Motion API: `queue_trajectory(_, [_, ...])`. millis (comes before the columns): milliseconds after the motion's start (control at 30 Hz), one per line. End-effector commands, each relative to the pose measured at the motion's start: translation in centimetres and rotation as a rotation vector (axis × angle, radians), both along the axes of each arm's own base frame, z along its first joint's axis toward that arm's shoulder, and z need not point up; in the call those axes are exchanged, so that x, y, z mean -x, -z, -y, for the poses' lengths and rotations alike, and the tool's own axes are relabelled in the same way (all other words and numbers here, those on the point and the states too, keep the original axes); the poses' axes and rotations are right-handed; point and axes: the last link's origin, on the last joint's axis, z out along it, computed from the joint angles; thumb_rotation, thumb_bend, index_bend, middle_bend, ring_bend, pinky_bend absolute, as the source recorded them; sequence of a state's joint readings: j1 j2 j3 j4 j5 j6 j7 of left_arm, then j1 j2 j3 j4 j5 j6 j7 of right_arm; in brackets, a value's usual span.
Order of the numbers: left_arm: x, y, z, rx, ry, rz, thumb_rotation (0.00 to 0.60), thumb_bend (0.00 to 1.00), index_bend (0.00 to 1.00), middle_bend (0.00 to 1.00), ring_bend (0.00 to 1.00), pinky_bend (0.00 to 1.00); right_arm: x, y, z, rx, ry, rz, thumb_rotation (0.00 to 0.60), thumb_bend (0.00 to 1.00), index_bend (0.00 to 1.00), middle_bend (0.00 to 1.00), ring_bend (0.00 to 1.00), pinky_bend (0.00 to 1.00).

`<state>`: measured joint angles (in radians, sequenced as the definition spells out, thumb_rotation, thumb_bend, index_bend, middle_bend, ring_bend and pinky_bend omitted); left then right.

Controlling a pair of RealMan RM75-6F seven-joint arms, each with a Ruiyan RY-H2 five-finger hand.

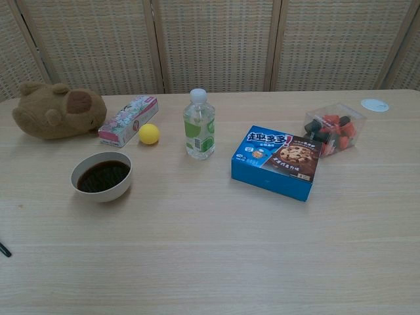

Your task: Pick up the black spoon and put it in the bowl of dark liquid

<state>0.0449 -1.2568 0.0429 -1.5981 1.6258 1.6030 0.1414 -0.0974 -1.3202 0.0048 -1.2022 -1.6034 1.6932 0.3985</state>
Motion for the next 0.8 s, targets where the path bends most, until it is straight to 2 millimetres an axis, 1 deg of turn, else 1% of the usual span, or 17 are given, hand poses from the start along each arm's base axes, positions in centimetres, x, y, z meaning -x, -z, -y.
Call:
queue_trajectory(33, [0.09,0.02,0.01,0.004,-0.004,-0.002,0.6,0.38,0.18,0.0,0.0,0.0,0.0,0.03,0.0,-0.002,0.001,-0.001,0.6,0.3,0.47,0.33,0.22,0.31])
queue_trajectory(433, [0.27,-0.1,-0.13,0.008,-0.009,-0.005,0.6,0.38,0.18,0.0,0.0,0.0,0.13,-0.12,-0.15,0.003,0.007,-0.002,0.6,0.3,0.47,0.33,0.22,0.31])
queue_trajectory(633, [0.51,-0.32,-0.43,-0.004,0.003,-0.017,0.6,0.38,0.2,0.0,0.0,0.0,0.23,-0.17,-0.12,0.004,0.009,-0.003,0.6,0.3,0.47,0.33,0.22,0.31])
queue_trajectory(733, [0.87,-0.3,-0.37,0.028,-0.023,-0.038,0.6,0.41,0.2,0.01,0.0,0.0,0.3,-0.14,-0.11,0.001,0.011,-0.002,0.6,0.3,0.47,0.33,0.22,0.31])
queue_trajectory(800, [1.08,-0.3,-0.33,0.058,-0.045,-0.062,0.6,0.43,0.2,0.04,0.0,0.0,0.33,-0.11,-0.11,0.0,0.012,-0.002,0.6,0.3,0.47,0.33,0.22,0.31])
